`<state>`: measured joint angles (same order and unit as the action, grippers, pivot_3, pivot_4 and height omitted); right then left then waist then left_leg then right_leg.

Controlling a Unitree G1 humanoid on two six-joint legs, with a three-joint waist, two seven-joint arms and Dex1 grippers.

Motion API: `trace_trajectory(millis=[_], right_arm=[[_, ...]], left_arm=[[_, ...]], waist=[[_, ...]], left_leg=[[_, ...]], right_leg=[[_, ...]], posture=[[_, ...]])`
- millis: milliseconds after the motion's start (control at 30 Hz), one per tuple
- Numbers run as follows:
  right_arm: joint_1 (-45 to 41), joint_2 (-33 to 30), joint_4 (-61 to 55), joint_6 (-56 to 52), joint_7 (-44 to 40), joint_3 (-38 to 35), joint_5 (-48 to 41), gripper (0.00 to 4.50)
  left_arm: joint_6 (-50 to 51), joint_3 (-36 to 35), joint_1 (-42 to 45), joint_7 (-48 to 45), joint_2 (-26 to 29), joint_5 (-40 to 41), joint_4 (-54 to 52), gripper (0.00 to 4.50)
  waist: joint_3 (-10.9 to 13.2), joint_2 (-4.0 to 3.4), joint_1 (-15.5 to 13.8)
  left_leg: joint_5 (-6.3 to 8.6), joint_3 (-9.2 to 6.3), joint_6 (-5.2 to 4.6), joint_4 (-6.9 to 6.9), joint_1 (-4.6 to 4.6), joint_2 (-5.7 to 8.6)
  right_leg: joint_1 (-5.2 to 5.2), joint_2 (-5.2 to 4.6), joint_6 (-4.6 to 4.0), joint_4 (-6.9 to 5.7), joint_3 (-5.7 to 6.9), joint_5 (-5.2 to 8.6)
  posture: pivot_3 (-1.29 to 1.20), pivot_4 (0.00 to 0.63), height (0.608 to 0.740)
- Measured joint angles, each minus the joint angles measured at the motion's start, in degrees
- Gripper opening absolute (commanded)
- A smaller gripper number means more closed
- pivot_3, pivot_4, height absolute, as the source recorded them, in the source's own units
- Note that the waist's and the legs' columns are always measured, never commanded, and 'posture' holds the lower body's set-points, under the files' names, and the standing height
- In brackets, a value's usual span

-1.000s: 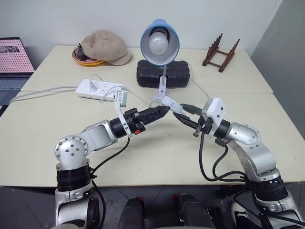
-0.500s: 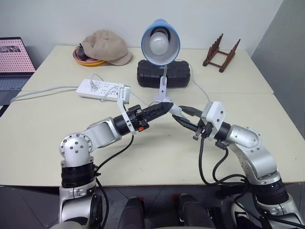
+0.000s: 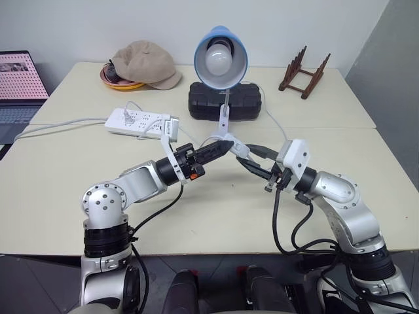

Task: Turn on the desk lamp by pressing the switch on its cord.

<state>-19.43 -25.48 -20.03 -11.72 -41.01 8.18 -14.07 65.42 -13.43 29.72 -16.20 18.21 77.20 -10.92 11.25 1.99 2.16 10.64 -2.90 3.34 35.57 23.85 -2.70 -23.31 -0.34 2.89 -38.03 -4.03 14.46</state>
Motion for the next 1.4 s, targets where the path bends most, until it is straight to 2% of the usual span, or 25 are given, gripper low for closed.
trace_trajectory(millis=[367,400,433,467,533,567,1400], right_arm=[[0.00,0.21,0.00,0.07,0.00,0.43,1.12,1.06],[0.00,0.32,0.00,0.18,0.00,0.42,1.23,1.06],[0.00,0.34,0.00,0.20,0.00,0.42,1.23,1.06],[0.00,0.42,0.00,0.20,-0.02,0.43,1.29,1.06],[0.00,0.57,0.00,0.20,-0.02,0.43,1.33,1.06],[0.00,0.62,0.00,0.20,-0.01,0.43,1.37,1.06],[0.00,0.83,0.00,0.16,-0.08,0.45,1.49,1.06]], left_arm=[[-0.15,0.59,-0.12,0.41,1.22,0.50,-0.25,0.42],[-0.37,0.61,-0.23,0.31,1.22,0.60,-0.25,1.20],[-0.36,0.66,-0.26,0.29,1.22,0.61,-0.25,1.26],[-0.36,0.76,-0.37,0.18,1.21,0.74,-0.26,1.59],[-0.36,1.08,-0.47,-0.19,1.22,0.88,-0.47,1.71],[-0.36,1.61,-0.47,-0.22,1.22,0.93,-0.63,2.01],[-1.19,2.42,-1.66,-0.48,2.12,1.60,-0.65,2.01]], waist=[[0.00,0.00,0.00],[0.00,0.00,0.00],[0.00,0.00,0.00],[0.00,0.00,0.00],[0.00,0.00,0.00],[0.00,0.00,-0.03],[0.00,0.00,-0.08]], left_leg=[[0.00,0.00,0.00,-0.01,0.00,0.00],[0.00,0.00,0.00,-0.01,0.01,0.00],[0.00,0.01,0.00,-0.01,0.01,0.00],[0.00,0.00,0.01,-0.01,0.01,0.00],[0.00,0.00,0.01,-0.02,0.01,0.00],[0.00,0.00,0.01,-0.02,0.01,0.00],[0.01,0.00,0.01,-0.06,0.02,0.00]], right_leg=[[0.00,-0.01,-0.03,0.02,0.00,0.02],[0.00,-0.01,-0.03,0.03,0.00,0.02],[0.00,-0.01,-0.03,0.03,0.00,0.02],[0.00,-0.01,-0.04,0.03,0.00,0.02],[0.00,-0.01,-0.05,0.04,0.00,0.03],[0.00,-0.01,-0.05,0.04,0.00,0.03],[-0.01,-0.02,-0.09,0.09,0.00,0.06]], posture=[[0.00,0.150,0.740],[0.00,0.150,0.740],[0.00,0.150,0.740],[0.00,0.150,0.740],[0.00,0.150,0.740],[0.00,0.150,0.740],[0.00,0.150,0.740]])
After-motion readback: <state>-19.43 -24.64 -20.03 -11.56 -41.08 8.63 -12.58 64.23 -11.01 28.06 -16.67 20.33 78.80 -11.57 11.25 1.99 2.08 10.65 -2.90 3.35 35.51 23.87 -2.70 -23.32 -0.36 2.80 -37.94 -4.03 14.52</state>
